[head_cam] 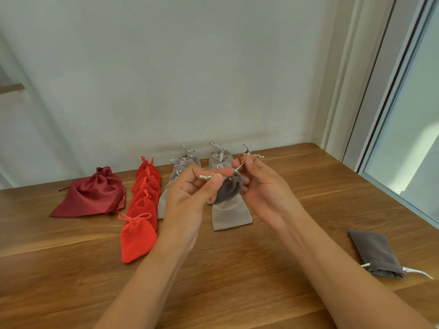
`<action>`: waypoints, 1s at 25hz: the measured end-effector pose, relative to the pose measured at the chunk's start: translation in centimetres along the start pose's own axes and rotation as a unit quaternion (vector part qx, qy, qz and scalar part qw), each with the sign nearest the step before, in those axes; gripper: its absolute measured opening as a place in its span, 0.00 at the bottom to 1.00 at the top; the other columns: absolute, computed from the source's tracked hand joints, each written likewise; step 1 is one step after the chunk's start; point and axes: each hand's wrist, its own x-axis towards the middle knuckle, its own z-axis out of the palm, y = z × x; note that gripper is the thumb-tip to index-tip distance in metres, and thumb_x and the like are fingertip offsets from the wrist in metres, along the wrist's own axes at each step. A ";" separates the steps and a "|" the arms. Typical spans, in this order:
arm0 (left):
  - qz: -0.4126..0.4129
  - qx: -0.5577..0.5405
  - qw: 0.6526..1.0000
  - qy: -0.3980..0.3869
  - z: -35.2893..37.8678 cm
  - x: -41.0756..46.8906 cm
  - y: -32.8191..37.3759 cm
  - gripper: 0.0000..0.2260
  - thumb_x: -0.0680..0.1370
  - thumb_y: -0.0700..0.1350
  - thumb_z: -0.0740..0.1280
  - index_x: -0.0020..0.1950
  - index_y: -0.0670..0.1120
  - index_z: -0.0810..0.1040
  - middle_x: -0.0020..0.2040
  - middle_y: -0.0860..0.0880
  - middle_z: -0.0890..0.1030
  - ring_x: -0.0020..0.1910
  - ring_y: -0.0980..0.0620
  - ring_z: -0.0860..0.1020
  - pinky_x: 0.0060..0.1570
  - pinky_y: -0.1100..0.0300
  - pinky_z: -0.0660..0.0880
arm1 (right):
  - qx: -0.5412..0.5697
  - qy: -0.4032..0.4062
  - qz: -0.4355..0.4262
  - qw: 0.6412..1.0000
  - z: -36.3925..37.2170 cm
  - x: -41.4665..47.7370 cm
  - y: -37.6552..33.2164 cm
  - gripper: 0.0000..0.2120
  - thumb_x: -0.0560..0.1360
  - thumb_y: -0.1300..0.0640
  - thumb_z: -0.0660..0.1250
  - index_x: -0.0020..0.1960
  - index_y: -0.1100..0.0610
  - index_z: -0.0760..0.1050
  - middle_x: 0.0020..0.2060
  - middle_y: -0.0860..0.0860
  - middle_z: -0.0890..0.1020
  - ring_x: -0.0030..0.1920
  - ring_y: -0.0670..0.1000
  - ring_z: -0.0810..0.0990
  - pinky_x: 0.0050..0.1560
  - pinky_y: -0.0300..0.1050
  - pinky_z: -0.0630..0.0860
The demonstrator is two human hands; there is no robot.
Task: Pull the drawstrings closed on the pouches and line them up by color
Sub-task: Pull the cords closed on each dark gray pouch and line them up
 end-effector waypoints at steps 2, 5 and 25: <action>-0.039 -0.009 0.999 -0.014 0.1 -0.1 0.0 0.09 0.73 0.41 0.68 0.44 0.35 0.74 0.38 0.49 0.84 0.26 0.58 0.66 0.29 0.69 0.65 | 0.028 0.004 0.020 0.999 -0.1 0.1 0.1 0.08 0.79 0.58 0.58 0.43 0.56 0.73 0.31 0.47 0.76 0.24 0.42 0.63 0.26 0.33 0.60; -0.073 0.003 0.997 -0.030 0.3 -0.1 -0.1 0.09 0.72 0.41 0.65 0.43 0.34 0.72 0.34 0.50 0.83 0.23 0.61 0.65 0.26 0.70 0.61 | 0.022 0.027 0.021 0.999 -0.6 0.2 -0.3 0.10 0.81 0.58 0.56 0.43 0.55 0.72 0.28 0.46 0.73 0.22 0.42 0.60 0.24 0.33 0.57; -0.128 0.141 0.981 -0.046 -0.7 0.4 0.6 0.07 0.74 0.37 0.68 0.39 0.44 0.85 0.30 0.53 0.80 0.29 0.61 0.71 0.32 0.70 0.69 | -0.276 -0.061 -0.108 0.953 -0.6 -0.3 0.2 0.09 0.71 0.68 0.68 0.51 0.63 0.81 0.42 0.50 0.85 0.47 0.47 0.83 0.48 0.37 0.78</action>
